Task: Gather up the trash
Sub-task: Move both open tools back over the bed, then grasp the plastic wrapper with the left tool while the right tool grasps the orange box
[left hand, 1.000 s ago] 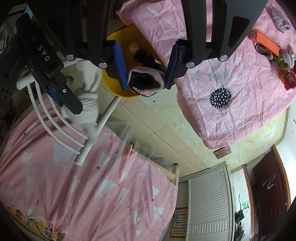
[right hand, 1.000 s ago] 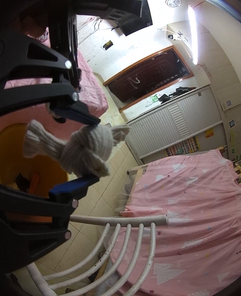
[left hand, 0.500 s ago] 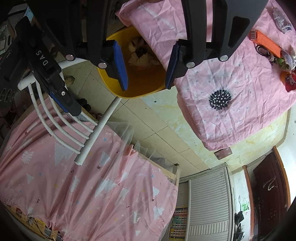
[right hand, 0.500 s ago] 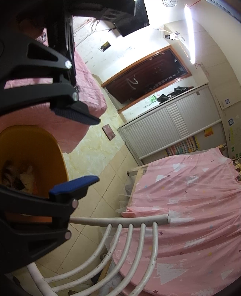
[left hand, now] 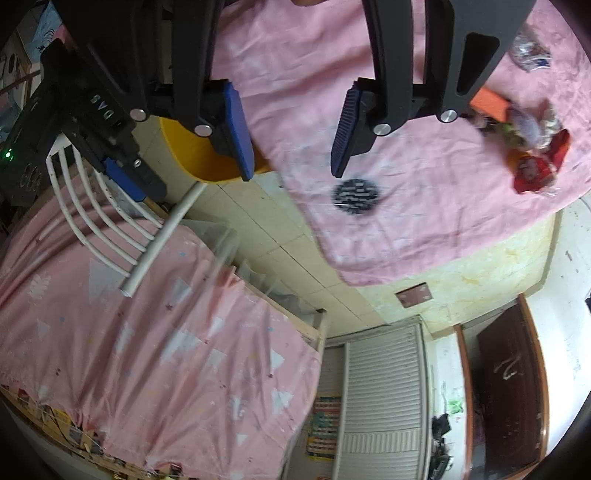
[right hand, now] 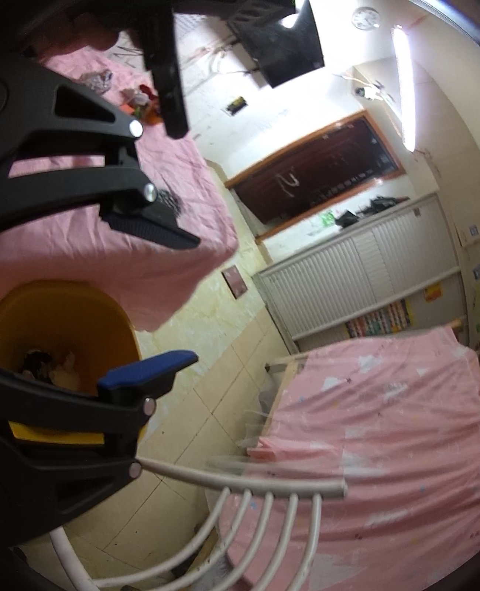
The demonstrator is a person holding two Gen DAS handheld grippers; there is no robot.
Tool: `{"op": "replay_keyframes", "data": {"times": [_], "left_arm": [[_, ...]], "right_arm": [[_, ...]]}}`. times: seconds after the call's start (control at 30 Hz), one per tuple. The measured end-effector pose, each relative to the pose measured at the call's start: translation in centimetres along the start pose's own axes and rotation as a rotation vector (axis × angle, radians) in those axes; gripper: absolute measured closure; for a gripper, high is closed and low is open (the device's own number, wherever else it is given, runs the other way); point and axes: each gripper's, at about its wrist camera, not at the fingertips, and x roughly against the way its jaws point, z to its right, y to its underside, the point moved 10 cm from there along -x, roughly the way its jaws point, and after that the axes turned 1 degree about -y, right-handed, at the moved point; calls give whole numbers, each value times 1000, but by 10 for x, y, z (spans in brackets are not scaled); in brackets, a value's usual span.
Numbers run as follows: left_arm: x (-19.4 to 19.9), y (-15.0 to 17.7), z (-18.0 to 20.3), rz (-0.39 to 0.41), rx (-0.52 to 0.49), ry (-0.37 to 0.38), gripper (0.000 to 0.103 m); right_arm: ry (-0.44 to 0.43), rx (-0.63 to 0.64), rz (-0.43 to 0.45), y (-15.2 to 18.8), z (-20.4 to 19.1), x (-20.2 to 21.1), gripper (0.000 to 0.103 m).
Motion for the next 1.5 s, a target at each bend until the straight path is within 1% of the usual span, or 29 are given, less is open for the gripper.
{"op": "replay_keyframes", "data": {"times": [0.1,0.13,0.17,0.3,0.43,0.63,0.7,0.73,0.9,1.07,1.2,1.33,1.43,1.5], "left_arm": [[13,2,-27,23,15,-33,61],[17,3,-35,30,17,-44,60],[21,4,-45,39,21,-60,59],[37,12,-93,42,62,-123,56],[53,19,-129,46,88,-167,55],[72,36,-171,56,105,-204,49],[76,45,-180,50,107,-217,46],[78,52,-189,45,113,-227,46],[79,77,-221,14,146,-247,46],[72,100,-241,-22,177,-239,46],[60,116,-245,-53,207,-221,46],[48,128,-243,-76,203,-206,46],[43,132,-243,-78,195,-217,46],[42,133,-246,-67,186,-251,46]], "right_arm": [[-32,54,-34,10,-30,-11,47],[-43,69,-42,13,-40,-15,42],[-64,80,-53,17,-52,-18,40],[-115,111,-94,28,-84,-31,39],[-162,148,-135,43,-117,-42,39],[-204,198,-195,65,-154,-53,39],[-209,220,-219,73,-165,-57,36],[-210,227,-227,74,-169,-58,31],[-233,276,-275,92,-192,-66,31],[-254,329,-325,109,-212,-72,31],[-282,349,-356,119,-228,-76,31],[-317,372,-375,127,-245,-74,31],[-327,390,-383,132,-255,-73,31],[-333,399,-388,134,-259,-73,31]]}}
